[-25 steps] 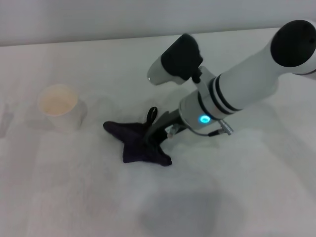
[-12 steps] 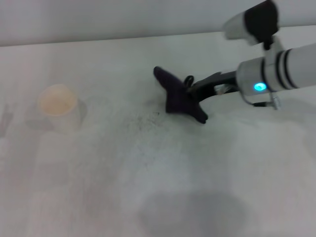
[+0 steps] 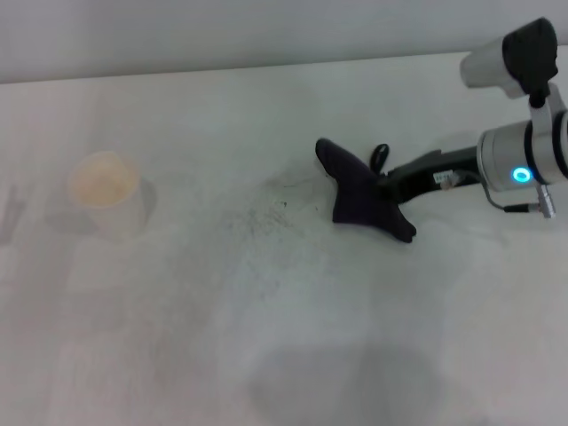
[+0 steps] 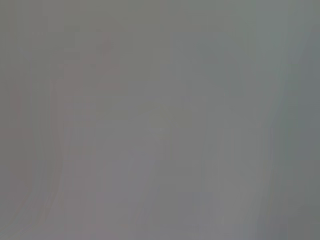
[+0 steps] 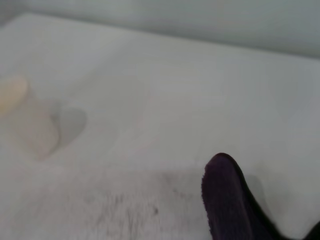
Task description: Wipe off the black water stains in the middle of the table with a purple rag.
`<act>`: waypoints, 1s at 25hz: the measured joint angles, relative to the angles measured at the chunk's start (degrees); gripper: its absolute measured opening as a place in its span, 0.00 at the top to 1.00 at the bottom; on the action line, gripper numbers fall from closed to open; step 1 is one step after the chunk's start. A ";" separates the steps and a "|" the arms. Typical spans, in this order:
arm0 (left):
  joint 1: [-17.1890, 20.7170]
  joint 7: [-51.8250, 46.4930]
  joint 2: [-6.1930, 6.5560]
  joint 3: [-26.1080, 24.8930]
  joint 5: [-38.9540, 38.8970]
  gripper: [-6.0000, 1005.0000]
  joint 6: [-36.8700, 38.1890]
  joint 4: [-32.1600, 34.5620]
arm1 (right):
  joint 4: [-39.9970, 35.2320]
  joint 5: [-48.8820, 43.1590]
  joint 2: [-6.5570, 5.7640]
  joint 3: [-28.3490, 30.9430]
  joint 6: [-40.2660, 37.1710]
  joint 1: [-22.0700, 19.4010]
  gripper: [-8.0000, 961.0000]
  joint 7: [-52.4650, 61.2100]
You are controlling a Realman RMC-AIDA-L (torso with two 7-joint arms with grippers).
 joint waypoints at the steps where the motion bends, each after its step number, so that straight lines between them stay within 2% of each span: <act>1: -0.10 0.01 0.00 0.00 0.00 0.11 0.02 0.01 | 0.45 -0.82 0.18 -0.03 -0.01 0.11 0.86 0.02; 9: -0.53 0.04 0.00 0.00 0.00 0.11 0.31 0.04 | 0.63 1.58 0.91 -1.73 -0.40 -0.30 0.86 -3.77; 14: -0.52 0.02 -0.02 0.00 0.00 0.11 0.68 0.04 | 0.55 6.55 0.55 -0.63 -0.02 -1.11 0.65 -7.62; 19: -0.52 0.01 -0.06 0.00 -0.13 0.11 0.67 0.05 | 1.14 15.43 0.52 4.80 1.81 -2.30 0.43 -16.40; 21: -0.51 0.00 -0.02 0.00 -0.37 0.11 0.50 0.07 | 3.12 21.21 0.57 8.39 1.97 -2.72 0.34 -20.96; 22: -0.52 0.00 -0.01 0.00 -0.43 0.11 0.41 0.11 | 6.13 28.11 0.61 11.36 2.64 -3.04 0.30 -26.22; 23: -0.51 -0.01 -0.01 0.00 -0.44 0.11 0.27 0.23 | 6.13 28.11 0.61 11.36 2.64 -3.04 0.26 -26.22; 25: -0.45 -0.02 0.00 0.00 -0.45 0.11 0.35 0.75 | 10.07 36.48 0.61 13.95 5.10 -3.31 0.18 -32.92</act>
